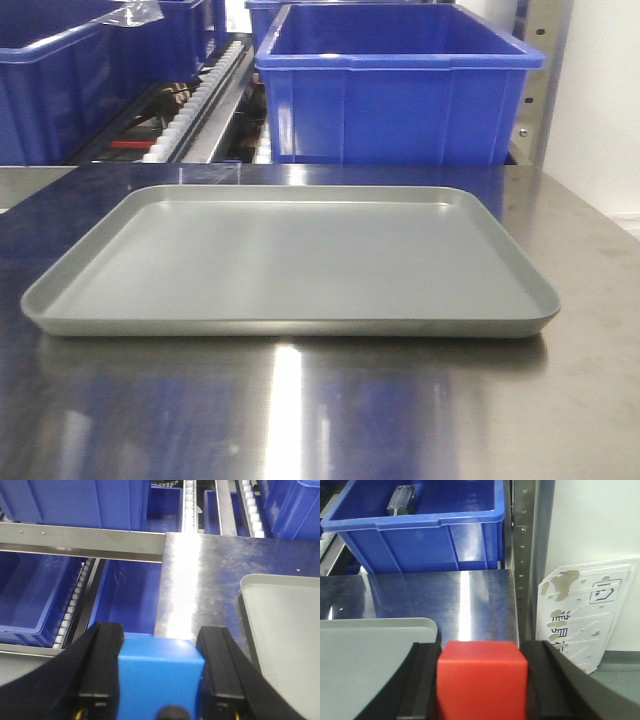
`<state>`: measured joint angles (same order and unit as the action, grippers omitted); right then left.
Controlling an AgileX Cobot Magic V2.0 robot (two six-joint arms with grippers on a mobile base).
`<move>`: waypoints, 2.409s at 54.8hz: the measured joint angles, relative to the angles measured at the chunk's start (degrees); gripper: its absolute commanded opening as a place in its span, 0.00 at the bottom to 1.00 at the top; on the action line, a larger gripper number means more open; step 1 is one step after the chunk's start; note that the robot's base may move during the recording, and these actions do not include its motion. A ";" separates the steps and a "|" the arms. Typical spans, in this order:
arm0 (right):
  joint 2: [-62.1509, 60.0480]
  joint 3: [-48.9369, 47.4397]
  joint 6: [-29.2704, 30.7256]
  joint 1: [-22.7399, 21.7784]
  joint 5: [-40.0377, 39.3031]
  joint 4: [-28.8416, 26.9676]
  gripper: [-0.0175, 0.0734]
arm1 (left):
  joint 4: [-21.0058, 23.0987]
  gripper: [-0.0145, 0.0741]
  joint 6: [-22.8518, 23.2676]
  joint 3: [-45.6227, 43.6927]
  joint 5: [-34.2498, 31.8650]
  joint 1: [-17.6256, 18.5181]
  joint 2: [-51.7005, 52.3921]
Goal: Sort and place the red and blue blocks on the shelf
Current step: 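Drive the base away from the table toward the bin shelves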
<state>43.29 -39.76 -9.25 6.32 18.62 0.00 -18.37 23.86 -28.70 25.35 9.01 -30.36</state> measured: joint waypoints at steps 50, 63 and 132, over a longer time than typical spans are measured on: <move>0.00 0.00 0.00 0.00 0.00 0.00 0.26 | 0.00 0.25 0.00 0.00 0.00 0.00 0.00; 0.00 0.00 0.00 0.00 0.00 0.00 0.26 | 0.00 0.25 0.00 0.00 0.00 0.00 0.00; 0.00 0.00 0.00 0.00 0.00 0.00 0.26 | 0.00 0.25 0.00 0.00 0.00 0.00 0.00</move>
<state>43.29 -39.76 -9.25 6.32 18.62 0.00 -18.37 23.86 -28.70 25.35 9.01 -30.36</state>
